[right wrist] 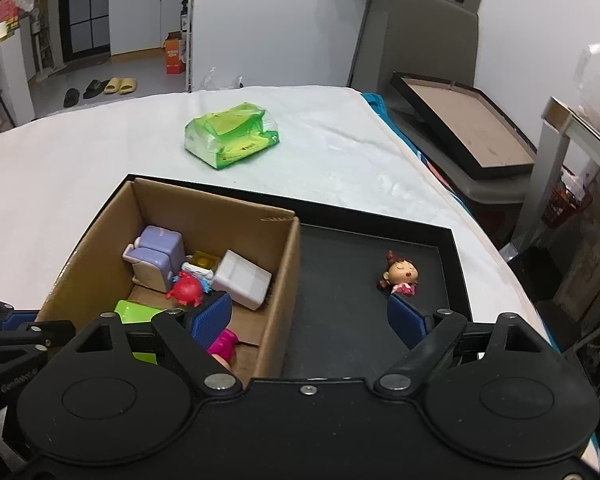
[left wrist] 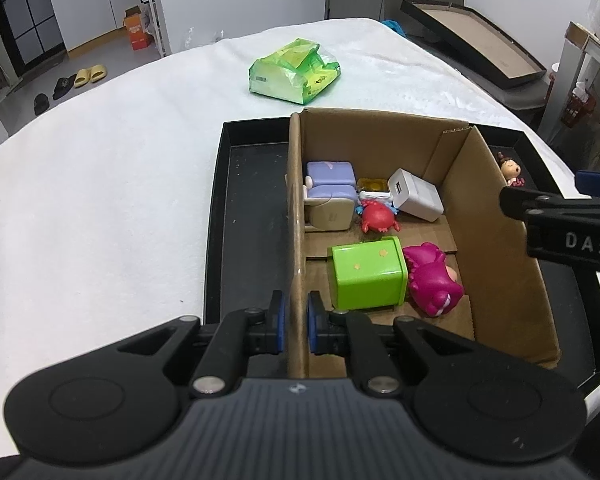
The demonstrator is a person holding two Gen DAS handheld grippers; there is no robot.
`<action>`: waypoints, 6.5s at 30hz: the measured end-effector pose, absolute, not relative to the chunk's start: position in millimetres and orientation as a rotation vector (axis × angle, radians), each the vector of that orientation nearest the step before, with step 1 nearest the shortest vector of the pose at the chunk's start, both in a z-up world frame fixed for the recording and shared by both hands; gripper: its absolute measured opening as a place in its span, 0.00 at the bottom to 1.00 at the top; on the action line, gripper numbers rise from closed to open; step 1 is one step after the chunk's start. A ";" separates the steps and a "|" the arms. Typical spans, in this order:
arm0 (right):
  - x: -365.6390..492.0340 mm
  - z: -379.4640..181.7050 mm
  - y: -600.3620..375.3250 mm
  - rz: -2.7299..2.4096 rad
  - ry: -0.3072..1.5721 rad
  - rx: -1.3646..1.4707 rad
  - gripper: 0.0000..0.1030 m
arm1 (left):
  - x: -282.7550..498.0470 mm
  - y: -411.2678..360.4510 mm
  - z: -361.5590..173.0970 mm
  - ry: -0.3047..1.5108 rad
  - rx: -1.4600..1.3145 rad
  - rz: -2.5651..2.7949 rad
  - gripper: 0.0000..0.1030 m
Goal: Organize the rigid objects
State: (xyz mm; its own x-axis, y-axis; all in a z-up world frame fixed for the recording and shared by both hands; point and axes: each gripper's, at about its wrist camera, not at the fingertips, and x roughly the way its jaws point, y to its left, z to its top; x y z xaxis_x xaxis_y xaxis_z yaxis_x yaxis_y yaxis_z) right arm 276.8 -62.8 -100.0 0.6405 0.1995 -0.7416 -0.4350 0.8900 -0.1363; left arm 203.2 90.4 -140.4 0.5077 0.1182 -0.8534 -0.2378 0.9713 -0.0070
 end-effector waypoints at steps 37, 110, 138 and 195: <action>339.0 -136.8 -148.7 0.405 0.789 -0.052 0.92 | 241.4 57.8 -140.7 1.093 0.037 0.322 0.26; 304.1 -78.1 -99.1 0.503 0.837 -0.138 0.30 | 206.7 71.6 -135.1 0.986 -0.089 0.286 0.57; 271.3 -67.2 -47.9 0.475 0.836 -0.235 0.47 | 196.2 94.7 -139.8 0.993 -0.208 0.204 0.12; 171.8 14.0 -173.2 0.306 0.796 0.063 1.00 | 102.3 50.4 11.6 0.866 -0.154 0.050 0.86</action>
